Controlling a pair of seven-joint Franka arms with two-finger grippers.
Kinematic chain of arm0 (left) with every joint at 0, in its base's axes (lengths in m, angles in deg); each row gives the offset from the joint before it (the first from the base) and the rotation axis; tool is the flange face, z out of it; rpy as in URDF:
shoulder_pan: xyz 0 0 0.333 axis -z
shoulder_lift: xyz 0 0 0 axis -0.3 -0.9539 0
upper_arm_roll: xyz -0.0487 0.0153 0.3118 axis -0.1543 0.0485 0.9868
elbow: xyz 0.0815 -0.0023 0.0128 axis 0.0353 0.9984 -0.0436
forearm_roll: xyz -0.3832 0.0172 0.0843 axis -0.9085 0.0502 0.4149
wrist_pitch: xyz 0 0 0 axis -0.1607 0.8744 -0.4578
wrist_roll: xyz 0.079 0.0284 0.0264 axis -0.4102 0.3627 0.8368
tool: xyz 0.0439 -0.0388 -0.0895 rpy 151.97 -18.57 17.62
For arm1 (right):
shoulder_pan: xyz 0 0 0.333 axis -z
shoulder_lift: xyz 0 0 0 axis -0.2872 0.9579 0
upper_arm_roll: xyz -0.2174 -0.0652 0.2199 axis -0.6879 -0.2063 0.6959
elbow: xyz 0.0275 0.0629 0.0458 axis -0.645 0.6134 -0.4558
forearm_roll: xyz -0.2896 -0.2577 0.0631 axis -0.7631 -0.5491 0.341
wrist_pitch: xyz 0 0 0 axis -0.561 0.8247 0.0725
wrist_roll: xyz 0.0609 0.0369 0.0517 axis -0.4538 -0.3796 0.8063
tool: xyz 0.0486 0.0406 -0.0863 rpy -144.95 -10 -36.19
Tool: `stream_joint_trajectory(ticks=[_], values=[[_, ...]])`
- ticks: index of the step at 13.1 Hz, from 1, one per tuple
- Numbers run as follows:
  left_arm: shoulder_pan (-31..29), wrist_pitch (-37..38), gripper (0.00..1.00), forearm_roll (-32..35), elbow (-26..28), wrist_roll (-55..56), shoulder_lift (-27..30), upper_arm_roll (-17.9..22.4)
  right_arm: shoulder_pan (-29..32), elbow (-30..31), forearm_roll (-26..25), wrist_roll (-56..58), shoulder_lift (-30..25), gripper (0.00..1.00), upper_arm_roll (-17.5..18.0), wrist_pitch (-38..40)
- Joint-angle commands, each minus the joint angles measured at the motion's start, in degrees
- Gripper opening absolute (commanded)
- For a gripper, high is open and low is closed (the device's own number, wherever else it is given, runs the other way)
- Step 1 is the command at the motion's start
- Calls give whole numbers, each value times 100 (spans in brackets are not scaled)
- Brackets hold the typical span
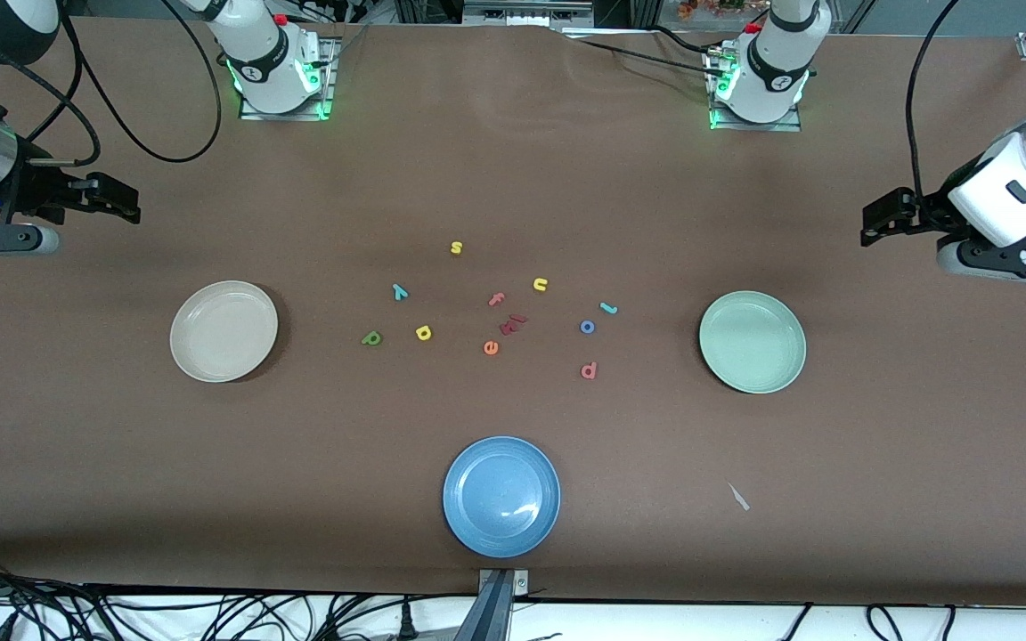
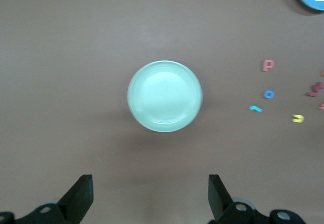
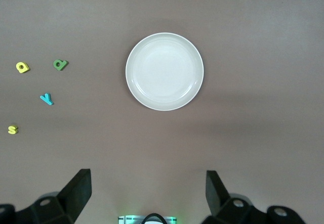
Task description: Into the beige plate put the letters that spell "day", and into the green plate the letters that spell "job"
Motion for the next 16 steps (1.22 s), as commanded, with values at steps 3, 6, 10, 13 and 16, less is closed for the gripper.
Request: stream_joint_trajectory(ticks=[3, 6, 10, 13, 16], values=[[481, 52, 100, -179, -208, -20, -541, 14, -10, -21, -3, -68, -12, 100, -2, 68], [1000, -516, 100, -223, -173, 6, -1348, 14, -10, -21, -3, -68, -12, 100, -2, 68], [1887, -2045, 100, -179, -172, 986, -2508, 23, -10, -21, -3, -68, -12, 100, -11, 59], [2564, -2845, 100, -153, -155, 2199, -3063, 40, -10, -21, -3, -76, -12, 100, -2, 59], [3021, -3269, 100, 548, -111, 3281, -3424, 31, -10, -21, -3, -76, -12, 100, -11, 59]])
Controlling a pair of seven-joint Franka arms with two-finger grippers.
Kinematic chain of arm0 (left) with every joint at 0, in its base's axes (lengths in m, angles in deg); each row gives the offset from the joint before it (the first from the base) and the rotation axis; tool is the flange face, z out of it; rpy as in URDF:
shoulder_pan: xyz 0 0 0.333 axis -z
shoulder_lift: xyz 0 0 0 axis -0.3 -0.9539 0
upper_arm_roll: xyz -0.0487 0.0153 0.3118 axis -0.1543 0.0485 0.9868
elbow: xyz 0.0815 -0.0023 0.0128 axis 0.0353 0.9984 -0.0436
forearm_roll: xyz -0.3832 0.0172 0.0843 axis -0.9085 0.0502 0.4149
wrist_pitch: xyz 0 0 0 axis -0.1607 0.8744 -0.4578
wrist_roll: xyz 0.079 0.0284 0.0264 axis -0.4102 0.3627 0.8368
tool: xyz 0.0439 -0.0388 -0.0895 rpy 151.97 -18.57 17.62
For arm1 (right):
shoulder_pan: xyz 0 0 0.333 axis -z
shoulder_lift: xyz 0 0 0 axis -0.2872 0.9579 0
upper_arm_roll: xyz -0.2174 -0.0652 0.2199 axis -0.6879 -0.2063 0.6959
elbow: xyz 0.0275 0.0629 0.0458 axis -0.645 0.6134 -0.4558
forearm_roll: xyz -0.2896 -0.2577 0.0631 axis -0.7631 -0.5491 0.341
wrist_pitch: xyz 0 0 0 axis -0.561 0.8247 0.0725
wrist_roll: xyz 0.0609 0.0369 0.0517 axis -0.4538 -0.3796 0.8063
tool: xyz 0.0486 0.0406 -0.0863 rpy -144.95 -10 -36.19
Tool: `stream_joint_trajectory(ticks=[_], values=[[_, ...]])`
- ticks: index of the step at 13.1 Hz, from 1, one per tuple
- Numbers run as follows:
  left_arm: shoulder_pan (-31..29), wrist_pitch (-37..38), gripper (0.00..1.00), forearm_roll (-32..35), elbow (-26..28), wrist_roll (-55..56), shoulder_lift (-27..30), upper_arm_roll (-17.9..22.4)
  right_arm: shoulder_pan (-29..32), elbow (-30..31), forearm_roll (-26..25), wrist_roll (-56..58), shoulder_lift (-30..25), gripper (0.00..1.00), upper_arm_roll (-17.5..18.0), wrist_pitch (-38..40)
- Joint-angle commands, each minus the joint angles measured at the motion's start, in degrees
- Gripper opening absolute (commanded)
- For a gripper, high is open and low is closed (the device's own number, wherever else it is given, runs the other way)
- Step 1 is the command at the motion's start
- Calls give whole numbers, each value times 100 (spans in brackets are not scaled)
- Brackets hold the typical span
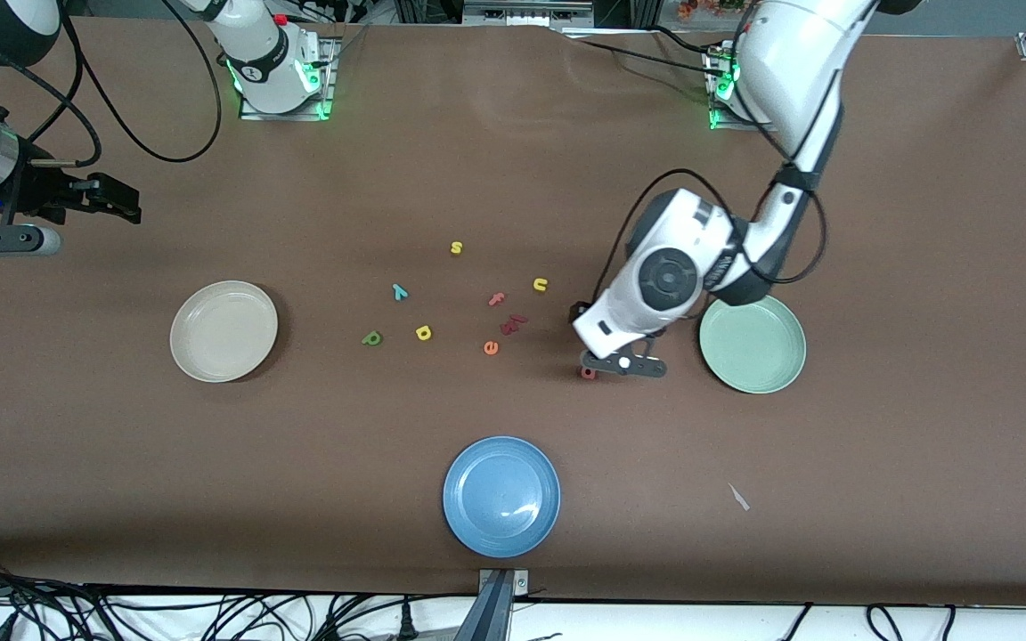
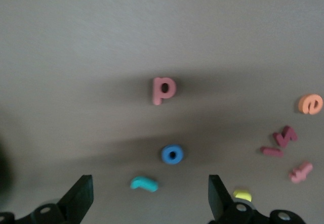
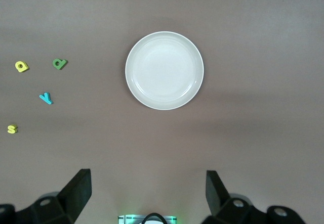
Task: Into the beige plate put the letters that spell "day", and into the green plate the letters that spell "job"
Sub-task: 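Reach down and grasp the blue o with the left gripper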
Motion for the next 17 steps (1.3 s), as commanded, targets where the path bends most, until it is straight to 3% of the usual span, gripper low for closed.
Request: stream_joint_trajectory(ticks=[1, 4, 7, 9, 10, 13, 15, 17], values=[[356, -126, 100, 586, -132, 899, -269, 78, -9, -40, -3, -75, -15, 100, -7, 58], [374, -249, 100, 659, -79, 937, -463, 69, -9, -31, -3, -66, -15, 100, 2, 58], [365, -416, 75, 659, -71, 920, -569, 69, -9, -31, -3, -66, -15, 100, 2, 58], [339, -538, 73, 659, -62, 911, -691, 69, -9, -31, -3, -75, -15, 100, -7, 58], [339, -557, 66, 659, -53, 911, -718, 69, -9, -31, -3, -66, -15, 100, 2, 58], [374, -557, 33, 615, 26, 928, -709, 69, -18, -31, 5, -75, -15, 100, 11, 58], [374, -566, 25, 597, 61, 990, -701, 60, -18, -31, -3, -75, -15, 100, 11, 58], [374, -548, 2, 571, 88, 1016, -692, 60, -18, -22, 5, -75, -15, 100, 11, 58]])
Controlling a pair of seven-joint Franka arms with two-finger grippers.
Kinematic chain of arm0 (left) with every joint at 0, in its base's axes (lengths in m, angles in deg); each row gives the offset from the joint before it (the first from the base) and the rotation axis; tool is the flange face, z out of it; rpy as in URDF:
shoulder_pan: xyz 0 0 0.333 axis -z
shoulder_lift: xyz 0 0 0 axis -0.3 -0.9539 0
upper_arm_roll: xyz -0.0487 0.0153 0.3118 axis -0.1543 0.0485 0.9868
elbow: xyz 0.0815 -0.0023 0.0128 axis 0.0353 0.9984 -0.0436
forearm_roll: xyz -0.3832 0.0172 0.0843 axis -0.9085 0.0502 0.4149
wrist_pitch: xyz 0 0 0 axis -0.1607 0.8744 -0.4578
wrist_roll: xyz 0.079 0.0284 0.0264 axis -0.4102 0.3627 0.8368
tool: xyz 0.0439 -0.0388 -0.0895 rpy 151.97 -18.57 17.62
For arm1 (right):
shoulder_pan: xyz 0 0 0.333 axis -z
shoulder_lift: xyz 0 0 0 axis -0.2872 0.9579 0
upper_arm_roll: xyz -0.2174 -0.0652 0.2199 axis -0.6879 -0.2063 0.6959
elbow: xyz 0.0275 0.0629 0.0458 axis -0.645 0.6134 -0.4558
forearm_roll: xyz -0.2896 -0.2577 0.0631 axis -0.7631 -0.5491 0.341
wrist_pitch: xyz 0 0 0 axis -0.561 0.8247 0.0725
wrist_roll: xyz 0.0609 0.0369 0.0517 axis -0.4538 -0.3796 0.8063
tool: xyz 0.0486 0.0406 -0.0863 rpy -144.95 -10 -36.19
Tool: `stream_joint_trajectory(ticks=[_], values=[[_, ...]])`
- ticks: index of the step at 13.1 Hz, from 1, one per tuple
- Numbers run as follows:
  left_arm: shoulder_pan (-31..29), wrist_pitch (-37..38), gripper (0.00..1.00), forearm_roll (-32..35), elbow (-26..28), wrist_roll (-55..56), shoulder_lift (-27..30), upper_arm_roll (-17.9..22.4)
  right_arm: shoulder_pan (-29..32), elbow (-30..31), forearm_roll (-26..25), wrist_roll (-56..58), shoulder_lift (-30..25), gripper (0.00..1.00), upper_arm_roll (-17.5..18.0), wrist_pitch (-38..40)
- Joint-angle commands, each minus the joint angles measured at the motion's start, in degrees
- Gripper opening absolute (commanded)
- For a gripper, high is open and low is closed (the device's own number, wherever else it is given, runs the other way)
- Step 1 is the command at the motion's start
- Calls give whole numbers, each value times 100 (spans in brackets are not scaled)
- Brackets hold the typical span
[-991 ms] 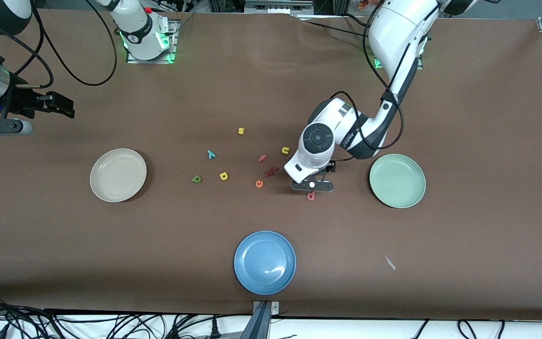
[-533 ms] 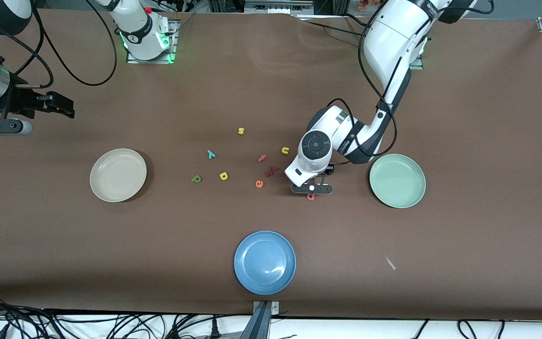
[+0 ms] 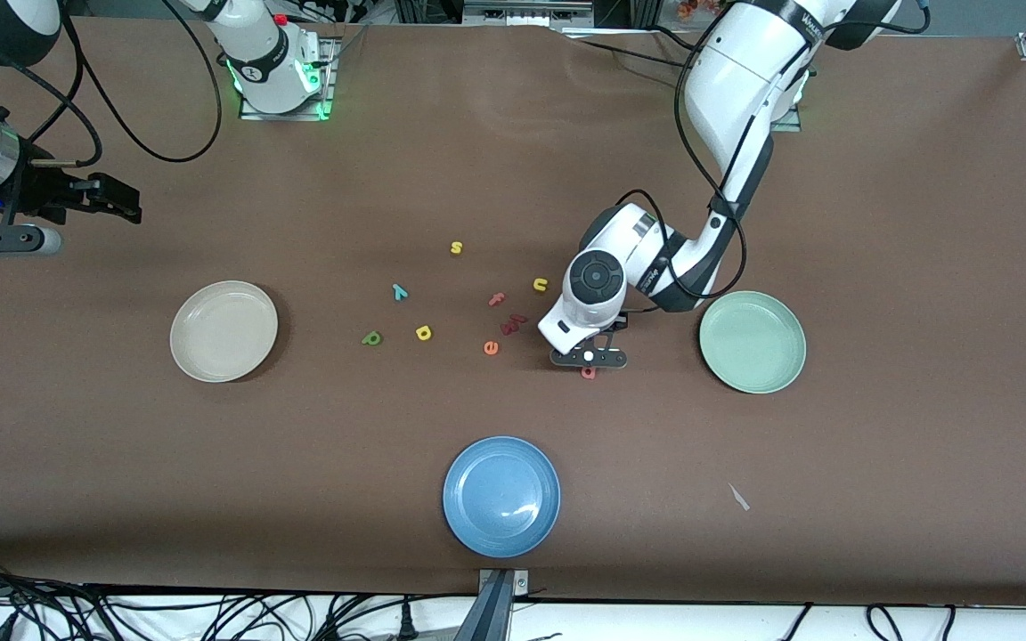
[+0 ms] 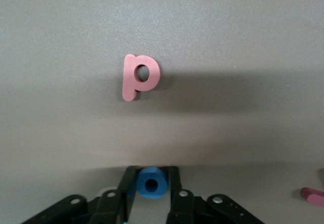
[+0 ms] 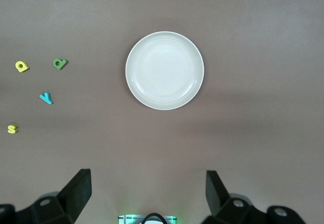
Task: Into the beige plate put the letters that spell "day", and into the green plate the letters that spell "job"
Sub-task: 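Reach down and grasp the blue o with the left gripper, then drop the blue o on the green plate while the right gripper advances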
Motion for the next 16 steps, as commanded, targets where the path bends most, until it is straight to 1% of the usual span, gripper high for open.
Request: stream_joint_trajectory(ticks=[1, 3, 5, 7, 10, 11, 12, 13, 15, 16], values=[[-23, 45, 1, 98, 69, 91, 47, 18, -14, -32, -3, -75, -15, 100, 8, 57], [-84, 203, 0, 107, 51, 38, 231, 27, -14, -32, -3, -75, -15, 100, 8, 57], [-242, 589, 0, 168, 7, -41, 485, 36, -14, -32, 5, -75, -15, 100, 8, 57], [-557, 871, 2, 168, -2, -714, 758, 45, -23, -23, 5, -57, -6, 100, 26, 57], [-1050, 1258, 3, 177, 16, -1762, 1083, 62, -41, -15, 5, -66, 3, 100, 183, 57], [-1234, 1355, 3, 177, 33, -2008, 1137, 71, -41, -15, 5, -66, 3, 100, 210, 57], [-1454, 1425, 7, 177, 59, -2280, 1137, 62, -41, -23, 5, -57, 3, 100, 210, 40], [-1665, 1469, 8, 177, 86, -2526, 1137, 62, -41, -23, -3, -57, 38, 100, 210, 40], [-1903, 1487, 9, 177, 348, -2652, 1146, 62, -49, -23, -21, -57, 55, 100, 210, 22], [-1921, 1487, 10, 194, 498, -2652, 1163, 88, -67, -15, -21, -57, 90, 100, 219, -4]])
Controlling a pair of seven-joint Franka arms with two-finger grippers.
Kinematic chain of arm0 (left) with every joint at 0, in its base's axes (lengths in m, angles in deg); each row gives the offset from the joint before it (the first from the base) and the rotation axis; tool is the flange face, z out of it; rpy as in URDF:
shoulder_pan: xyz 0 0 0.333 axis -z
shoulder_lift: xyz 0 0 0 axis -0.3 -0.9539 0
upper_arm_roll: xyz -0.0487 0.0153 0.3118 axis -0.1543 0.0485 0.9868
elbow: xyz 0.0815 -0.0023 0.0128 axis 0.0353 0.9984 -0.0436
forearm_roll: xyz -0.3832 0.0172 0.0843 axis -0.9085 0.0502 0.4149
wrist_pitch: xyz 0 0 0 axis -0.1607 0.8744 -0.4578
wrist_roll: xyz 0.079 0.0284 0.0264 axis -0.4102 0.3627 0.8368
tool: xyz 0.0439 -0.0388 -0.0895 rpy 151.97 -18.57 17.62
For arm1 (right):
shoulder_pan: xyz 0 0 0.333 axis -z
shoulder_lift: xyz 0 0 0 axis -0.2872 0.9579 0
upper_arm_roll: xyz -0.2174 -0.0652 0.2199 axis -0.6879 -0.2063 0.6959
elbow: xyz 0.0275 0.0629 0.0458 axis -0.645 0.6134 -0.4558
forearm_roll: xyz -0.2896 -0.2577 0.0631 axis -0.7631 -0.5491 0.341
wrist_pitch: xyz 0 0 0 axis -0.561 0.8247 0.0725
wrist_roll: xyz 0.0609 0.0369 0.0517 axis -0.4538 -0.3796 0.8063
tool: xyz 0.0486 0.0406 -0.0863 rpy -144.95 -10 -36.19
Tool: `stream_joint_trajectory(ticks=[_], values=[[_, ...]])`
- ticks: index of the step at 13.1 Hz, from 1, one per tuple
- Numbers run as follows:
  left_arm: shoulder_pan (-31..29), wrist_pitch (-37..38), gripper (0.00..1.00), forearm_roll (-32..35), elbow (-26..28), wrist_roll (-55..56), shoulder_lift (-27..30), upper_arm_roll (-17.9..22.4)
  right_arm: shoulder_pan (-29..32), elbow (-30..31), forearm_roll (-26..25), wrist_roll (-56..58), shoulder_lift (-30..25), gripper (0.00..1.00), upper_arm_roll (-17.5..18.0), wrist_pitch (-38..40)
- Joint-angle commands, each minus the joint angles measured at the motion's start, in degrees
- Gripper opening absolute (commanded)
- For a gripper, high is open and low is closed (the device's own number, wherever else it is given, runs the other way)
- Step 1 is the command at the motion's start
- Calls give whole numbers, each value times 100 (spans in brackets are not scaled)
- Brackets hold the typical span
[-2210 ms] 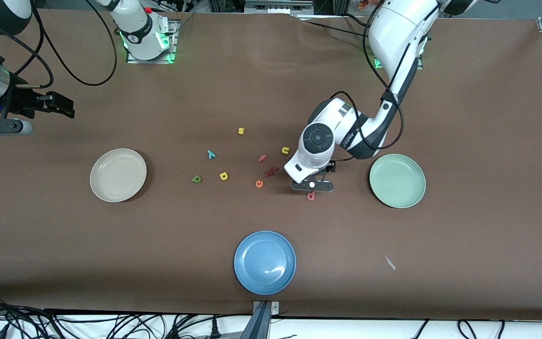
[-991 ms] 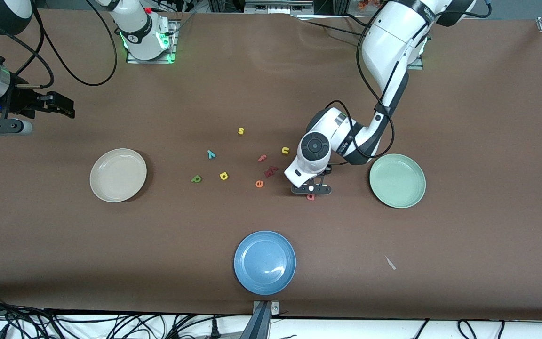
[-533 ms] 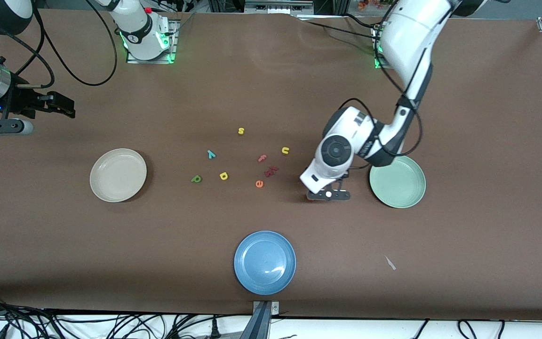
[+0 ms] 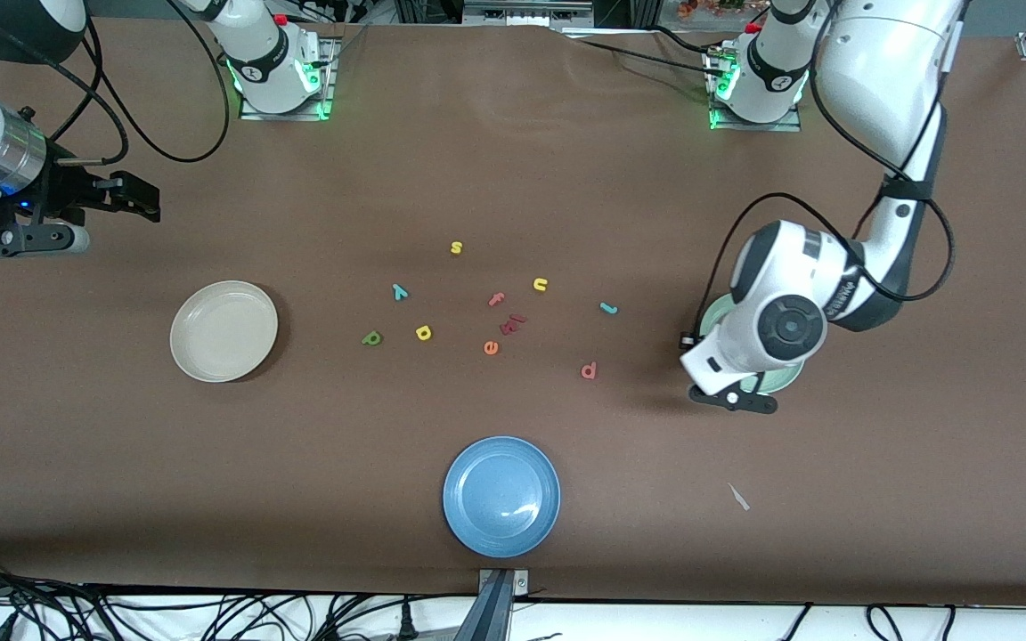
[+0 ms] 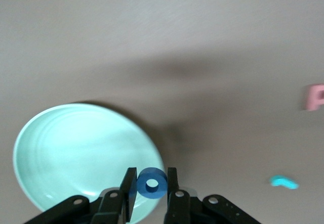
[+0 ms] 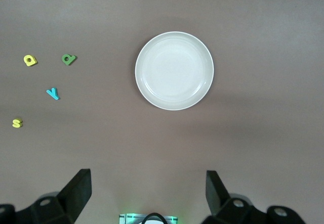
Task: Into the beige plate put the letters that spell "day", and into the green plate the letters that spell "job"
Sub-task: 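Drop the blue o on the green plate while the right gripper advances, then grasp the cyan r with the left gripper while the right gripper grasps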
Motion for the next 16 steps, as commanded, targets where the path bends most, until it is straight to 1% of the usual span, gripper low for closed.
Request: stream_joint_trajectory(ticks=[1, 2, 3, 5, 6, 7, 8, 10, 11, 12, 13, 14, 16], values=[[-192, 15, 11, 425, 498, -71, 144, -46, -80, -31, -4, -66, 110, 100, 18, 5], [-263, -20, 11, 610, 604, -62, 136, -54, -107, -14, 5, -66, 137, 100, 26, -30], [-289, -72, 11, 638, 683, -62, 101, -55, -177, -23, 22, -66, 250, 100, 35, -30], [-308, -143, 12, 647, 754, -71, -57, -55, -361, -49, 249, -66, 478, 100, 70, -126], [-272, -143, 35, 647, 763, -53, -93, -55, -466, -32, 381, -75, 576, 100, 88, -197], [-290, -143, 95, 647, 745, -71, -93, -55, -528, 3, 470, -109, 629, 100, 88, -371], [-351, -134, 100, 639, 702, -79, -76, -63, -555, 4, 488, -388, 777, 100, 97, -469], [-325, -125, 100, 569, 623, -27, -6, -81, -818, 12, 506, -846, 1059, 100, 97, -741], [-273, -99, 100, 551, 526, -1, 38, -159, -958, 39, 506, -1135, 1182, 100, 97, -899], [-255, -99, 100, 551, 430, 43, 48, -369, -1151, 152, 506, -1477, 1296, 100, 97, -1205], [-255, -99, 100, 542, 333, 270, 48, -632, -1371, 414, 506, -1864, 1306, 100, 97, -1634], [-194, -134, 100, 542, 315, 916, 39, -826, -1512, 730, 497, -2129, 1306, 100, 97, -2126], [60, -195, 100, 551, 315, 2340, -22, -907, -1706, 1205, 497, -2446, 1324, 100, 97, -2892]])
